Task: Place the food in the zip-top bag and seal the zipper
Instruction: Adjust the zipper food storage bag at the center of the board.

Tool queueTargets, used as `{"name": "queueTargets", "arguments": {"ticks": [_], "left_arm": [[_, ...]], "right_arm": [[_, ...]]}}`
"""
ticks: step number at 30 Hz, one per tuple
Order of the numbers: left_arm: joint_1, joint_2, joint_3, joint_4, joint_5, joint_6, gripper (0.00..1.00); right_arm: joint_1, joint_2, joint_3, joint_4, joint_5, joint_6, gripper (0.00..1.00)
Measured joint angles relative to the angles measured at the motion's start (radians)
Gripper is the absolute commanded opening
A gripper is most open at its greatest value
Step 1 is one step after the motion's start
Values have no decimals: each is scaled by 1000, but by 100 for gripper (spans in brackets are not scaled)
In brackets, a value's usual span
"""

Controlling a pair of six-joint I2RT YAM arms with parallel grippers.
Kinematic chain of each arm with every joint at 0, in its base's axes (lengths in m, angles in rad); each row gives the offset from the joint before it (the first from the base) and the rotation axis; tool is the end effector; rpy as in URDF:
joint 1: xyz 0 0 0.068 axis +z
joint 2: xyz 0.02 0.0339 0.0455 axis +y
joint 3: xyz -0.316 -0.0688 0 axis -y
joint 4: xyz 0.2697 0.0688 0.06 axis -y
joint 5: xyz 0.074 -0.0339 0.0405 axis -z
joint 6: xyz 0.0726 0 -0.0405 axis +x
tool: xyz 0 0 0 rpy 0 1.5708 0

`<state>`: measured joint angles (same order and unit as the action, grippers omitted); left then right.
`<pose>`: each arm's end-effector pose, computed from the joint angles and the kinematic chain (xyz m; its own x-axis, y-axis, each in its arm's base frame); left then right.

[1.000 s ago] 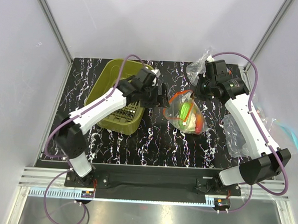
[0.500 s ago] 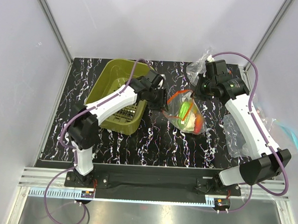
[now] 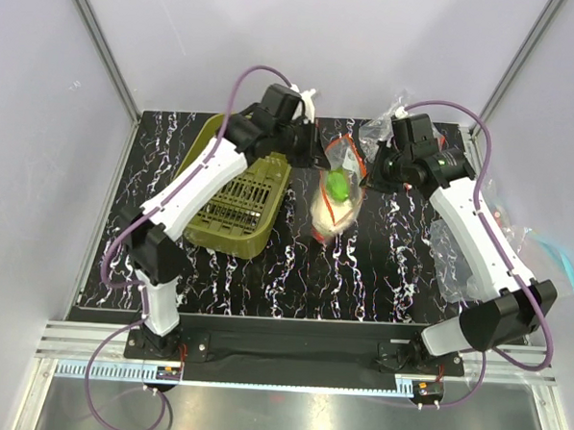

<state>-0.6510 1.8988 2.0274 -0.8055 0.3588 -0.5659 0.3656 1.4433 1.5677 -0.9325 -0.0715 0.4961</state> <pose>0.3761 -0.3186 0.4178 -0.8416 0.0100 -0.5401 0.3956 0.6922 -0.6036 0.3167 0.1268 0.4141 -0.7855 0.2077 -0.5830 -0.0328 0.9267 0.3743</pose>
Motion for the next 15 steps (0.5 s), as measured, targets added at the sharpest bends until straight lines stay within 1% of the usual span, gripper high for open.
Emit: {"name": "queueTargets", "arguments": {"ticks": [3, 8, 11, 13, 15], "left_arm": [[11, -67, -47, 37, 39, -5, 0], [2, -169, -233, 121, 92, -19, 0], [-2, -181, -280, 112, 103, -19, 0], [-8, -180, -285, 97, 103, -18, 0], [-10, -181, -285, 100, 106, -19, 0]], "right_arm": [[9, 36, 32, -32, 31, 5, 0], [14, 50, 109, -155, 153, 6, 0], [26, 44, 175, -194, 194, 24, 0], [63, 29, 181, -204, 219, 52, 0], [130, 21, 168, -209, 237, 87, 0]]}}
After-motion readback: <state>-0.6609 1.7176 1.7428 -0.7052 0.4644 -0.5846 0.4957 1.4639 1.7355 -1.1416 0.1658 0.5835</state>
